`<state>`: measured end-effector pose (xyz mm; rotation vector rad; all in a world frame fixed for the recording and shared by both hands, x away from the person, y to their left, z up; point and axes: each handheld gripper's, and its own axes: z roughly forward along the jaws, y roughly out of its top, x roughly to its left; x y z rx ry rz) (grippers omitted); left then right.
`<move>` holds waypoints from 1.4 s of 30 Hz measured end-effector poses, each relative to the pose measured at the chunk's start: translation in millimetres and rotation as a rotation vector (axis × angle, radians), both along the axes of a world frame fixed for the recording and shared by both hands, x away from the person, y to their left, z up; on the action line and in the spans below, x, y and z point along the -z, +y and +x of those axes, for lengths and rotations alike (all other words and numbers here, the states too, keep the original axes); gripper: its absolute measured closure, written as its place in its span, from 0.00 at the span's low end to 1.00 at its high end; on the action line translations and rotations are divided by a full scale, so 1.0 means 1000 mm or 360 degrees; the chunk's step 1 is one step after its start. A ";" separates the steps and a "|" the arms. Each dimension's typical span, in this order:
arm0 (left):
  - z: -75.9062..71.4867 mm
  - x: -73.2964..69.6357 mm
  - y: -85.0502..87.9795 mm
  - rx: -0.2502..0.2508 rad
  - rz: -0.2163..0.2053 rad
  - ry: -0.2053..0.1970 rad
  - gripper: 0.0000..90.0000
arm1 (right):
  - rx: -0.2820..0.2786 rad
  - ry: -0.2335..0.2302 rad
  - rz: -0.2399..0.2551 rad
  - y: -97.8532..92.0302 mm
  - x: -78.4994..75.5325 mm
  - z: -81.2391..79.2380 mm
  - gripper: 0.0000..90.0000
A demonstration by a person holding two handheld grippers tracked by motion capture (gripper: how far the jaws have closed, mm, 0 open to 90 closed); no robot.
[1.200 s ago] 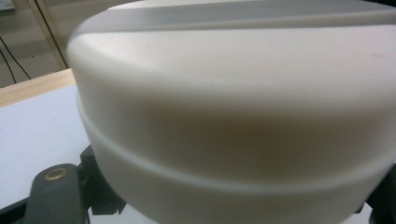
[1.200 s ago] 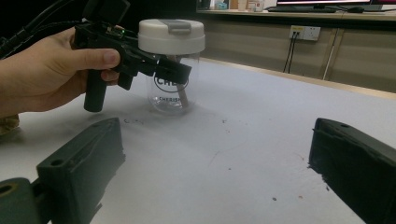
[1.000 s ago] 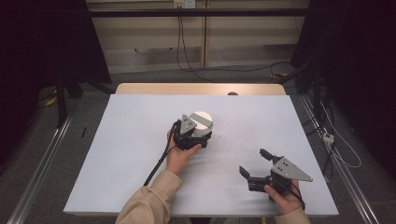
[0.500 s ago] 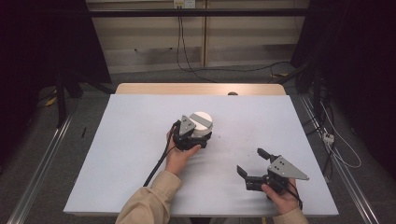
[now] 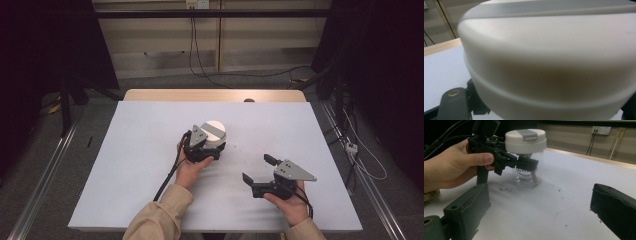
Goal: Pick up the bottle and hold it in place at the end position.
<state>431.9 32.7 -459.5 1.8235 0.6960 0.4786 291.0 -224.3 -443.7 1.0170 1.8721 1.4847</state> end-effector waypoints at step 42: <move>0.001 0.000 0.000 0.0004 0.0001 0.0015 0.21 | -0.0041 0.0108 -0.0094 0.045 -0.027 0.062 0.71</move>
